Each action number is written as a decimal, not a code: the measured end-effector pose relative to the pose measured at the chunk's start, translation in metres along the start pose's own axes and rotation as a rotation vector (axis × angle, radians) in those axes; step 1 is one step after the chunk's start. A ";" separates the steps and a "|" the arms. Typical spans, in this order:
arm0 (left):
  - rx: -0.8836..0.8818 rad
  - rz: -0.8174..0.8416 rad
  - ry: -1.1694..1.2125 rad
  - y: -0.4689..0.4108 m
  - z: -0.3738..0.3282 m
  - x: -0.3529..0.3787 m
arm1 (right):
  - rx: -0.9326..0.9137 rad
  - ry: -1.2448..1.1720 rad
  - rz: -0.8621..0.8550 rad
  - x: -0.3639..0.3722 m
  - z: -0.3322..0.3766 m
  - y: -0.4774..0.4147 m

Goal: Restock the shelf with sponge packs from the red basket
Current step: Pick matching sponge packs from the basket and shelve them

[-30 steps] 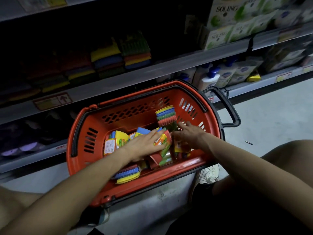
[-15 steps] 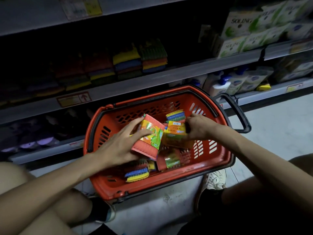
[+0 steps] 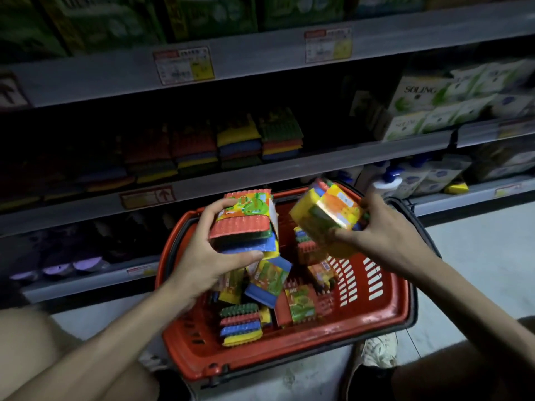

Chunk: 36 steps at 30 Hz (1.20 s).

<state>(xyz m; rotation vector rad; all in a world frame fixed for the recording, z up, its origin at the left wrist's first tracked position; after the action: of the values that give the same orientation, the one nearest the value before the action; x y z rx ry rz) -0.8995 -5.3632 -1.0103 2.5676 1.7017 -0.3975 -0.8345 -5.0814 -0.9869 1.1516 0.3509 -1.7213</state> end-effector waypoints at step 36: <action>-0.294 0.337 0.470 0.009 -0.001 0.075 | 0.377 -1.535 0.073 0.040 0.004 -0.018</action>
<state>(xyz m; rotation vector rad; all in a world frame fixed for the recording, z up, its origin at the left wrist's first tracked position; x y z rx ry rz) -0.8636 -5.2992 -1.0281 2.7756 1.2482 0.4669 -0.8546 -5.0989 -1.0227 -0.1700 -0.9579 -2.1230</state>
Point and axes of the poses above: each hand's wrist, its own y-axis away from the middle knuckle, its own x-axis out of the palm, z = x × y, the point moved 4 cm from there along -y, towards the middle knuckle, and after that the axes turned 7 degrees about x, right-handed, at the moved point
